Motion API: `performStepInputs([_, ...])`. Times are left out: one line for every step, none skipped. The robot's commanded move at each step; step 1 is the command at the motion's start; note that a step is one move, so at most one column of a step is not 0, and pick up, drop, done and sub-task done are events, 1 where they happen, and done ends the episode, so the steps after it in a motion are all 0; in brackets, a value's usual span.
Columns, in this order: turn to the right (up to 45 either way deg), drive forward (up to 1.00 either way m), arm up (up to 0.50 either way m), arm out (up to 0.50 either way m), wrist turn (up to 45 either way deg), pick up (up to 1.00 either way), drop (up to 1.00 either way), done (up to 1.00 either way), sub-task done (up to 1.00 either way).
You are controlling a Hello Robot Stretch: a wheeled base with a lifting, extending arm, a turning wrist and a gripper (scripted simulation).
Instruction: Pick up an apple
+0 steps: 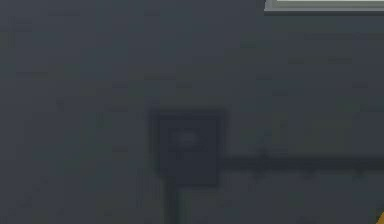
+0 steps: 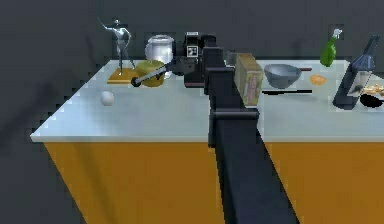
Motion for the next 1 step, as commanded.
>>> performStepInputs([0.0,0.00,0.00,0.00,0.0,0.00,0.00,1.00,0.00])
